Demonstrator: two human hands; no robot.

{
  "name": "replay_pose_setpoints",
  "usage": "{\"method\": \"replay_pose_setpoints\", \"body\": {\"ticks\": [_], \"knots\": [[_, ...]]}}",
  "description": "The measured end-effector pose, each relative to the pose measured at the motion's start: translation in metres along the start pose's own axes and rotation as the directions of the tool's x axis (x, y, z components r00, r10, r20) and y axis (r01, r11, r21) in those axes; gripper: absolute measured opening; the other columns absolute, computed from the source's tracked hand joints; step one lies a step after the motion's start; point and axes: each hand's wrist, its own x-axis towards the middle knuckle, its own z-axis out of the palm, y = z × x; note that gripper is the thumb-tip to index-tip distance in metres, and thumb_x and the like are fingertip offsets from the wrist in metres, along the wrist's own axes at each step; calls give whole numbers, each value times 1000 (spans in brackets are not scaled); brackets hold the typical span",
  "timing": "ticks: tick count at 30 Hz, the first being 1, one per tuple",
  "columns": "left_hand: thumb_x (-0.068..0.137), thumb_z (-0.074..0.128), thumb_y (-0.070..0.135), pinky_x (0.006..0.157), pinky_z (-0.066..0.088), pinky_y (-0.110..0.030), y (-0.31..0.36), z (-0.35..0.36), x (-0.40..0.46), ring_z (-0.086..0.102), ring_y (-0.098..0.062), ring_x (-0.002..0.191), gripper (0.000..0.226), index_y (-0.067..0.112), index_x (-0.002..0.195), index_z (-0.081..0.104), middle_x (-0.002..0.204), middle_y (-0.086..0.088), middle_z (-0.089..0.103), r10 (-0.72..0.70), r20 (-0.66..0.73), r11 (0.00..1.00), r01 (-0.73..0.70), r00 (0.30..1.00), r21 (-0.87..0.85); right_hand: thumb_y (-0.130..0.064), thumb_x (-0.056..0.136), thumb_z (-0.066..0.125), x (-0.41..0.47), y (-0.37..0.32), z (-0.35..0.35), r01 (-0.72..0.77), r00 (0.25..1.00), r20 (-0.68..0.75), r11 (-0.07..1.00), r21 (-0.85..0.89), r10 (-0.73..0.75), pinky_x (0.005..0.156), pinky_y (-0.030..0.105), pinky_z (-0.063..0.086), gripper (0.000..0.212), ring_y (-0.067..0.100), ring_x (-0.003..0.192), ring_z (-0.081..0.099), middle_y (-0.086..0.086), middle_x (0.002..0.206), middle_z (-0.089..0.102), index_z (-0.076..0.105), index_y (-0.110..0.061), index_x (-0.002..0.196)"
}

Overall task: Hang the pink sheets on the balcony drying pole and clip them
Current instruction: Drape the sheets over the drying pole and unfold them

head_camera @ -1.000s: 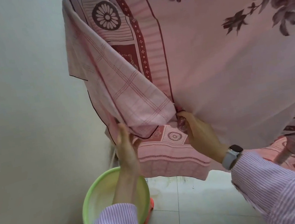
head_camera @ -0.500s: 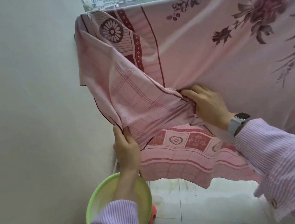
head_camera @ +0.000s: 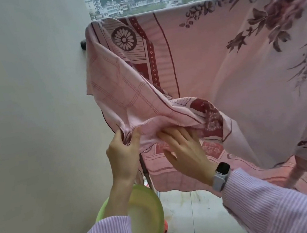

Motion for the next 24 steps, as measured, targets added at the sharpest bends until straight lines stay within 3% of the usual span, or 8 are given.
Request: {"method": "replay_pose_setpoints", "body": {"ticks": [3, 6, 10, 14, 16, 19, 21, 24], "knots": [[80, 64, 33, 46, 30, -16, 0, -4, 4, 29, -9, 50, 42, 10, 56, 39, 48, 8, 34, 10, 6, 1000, -10, 1000, 6, -25, 81, 58, 12, 9, 5, -74, 993, 87, 997, -36, 77, 94, 46, 40, 47, 25, 121, 44, 4, 130, 52, 46, -17, 126], [77, 69, 29, 45, 28, -18, -12, -11, 14, 26, -9, 49, 43, 7, 55, 40, 48, 8, 33, -19, 25, 999, 18, 1000, 28, -11, 82, 49, 27, 31, -8, 6, 1000, 29, 999, -40, -5, 88, 40, 49, 26, 26, 103, 59, 6, 109, 65, 61, -12, 105], [75, 71, 29, 45, 29, -17, -13, -8, 31, 30, -15, 52, 42, -2, 61, 46, 51, 1, 40, -5, 25, 998, 3, 1000, 70, -22, 86, 40, 44, 58, -35, 29, 954, 298, 1000, -9, -25, 55, 35, 51, 27, 29, 66, 65, 7, 76, 70, 64, -10, 84], [75, 70, 32, 61, 43, -4, 5, 12, 31, 54, 2, 69, 36, 10, 98, 53, 80, 12, 56, -150, -46, 974, 139, 988, -179, -18, 89, 52, 47, 71, -49, -246, 902, 413, 933, 264, 121, 63, 20, 41, 16, 1, 64, 56, -11, 72, 63, 63, -11, 80], [74, 70, 35, 75, 52, -20, 11, 26, 18, 60, -1, 86, 53, 15, 114, 42, 98, 12, 54, -311, -1, 853, 278, 951, -441, -12, 88, 54, 50, 73, -53, -424, 872, 412, 827, 369, 263, 55, 17, 33, 19, -7, 51, 45, -14, 59, 50, 60, -8, 70], [70, 71, 41, 74, 49, -24, 16, 49, -10, 58, 0, 78, 49, 18, 102, 43, 93, 5, 53, -420, -37, 799, 350, 907, -489, -16, 86, 58, 53, 73, -53, -577, 805, 418, 719, 388, 421, 47, 12, 34, 10, -4, 51, 47, -11, 60, 52, 62, -12, 78], [69, 70, 44, 68, 45, -19, 23, 60, -25, 53, -1, 71, 37, 21, 87, 48, 85, 1, 54, -316, -58, 877, 269, 947, -398, -17, 84, 62, 52, 73, -50, -613, 787, 407, 660, 435, 463, 47, 10, 36, 4, -5, 49, 49, -11, 62, 56, 61, -16, 80], [79, 68, 24, 75, 44, -26, 24, 74, -29, 50, -8, 82, 16, 13, 89, 61, 88, 1, 56, 210, -71, 977, -213, 975, -29, -16, 82, 64, 48, 72, -47, -617, 783, 435, 638, 460, 443, 48, 12, 35, 2, -5, 47, 47, -8, 60, 57, 64, -15, 80]]}}
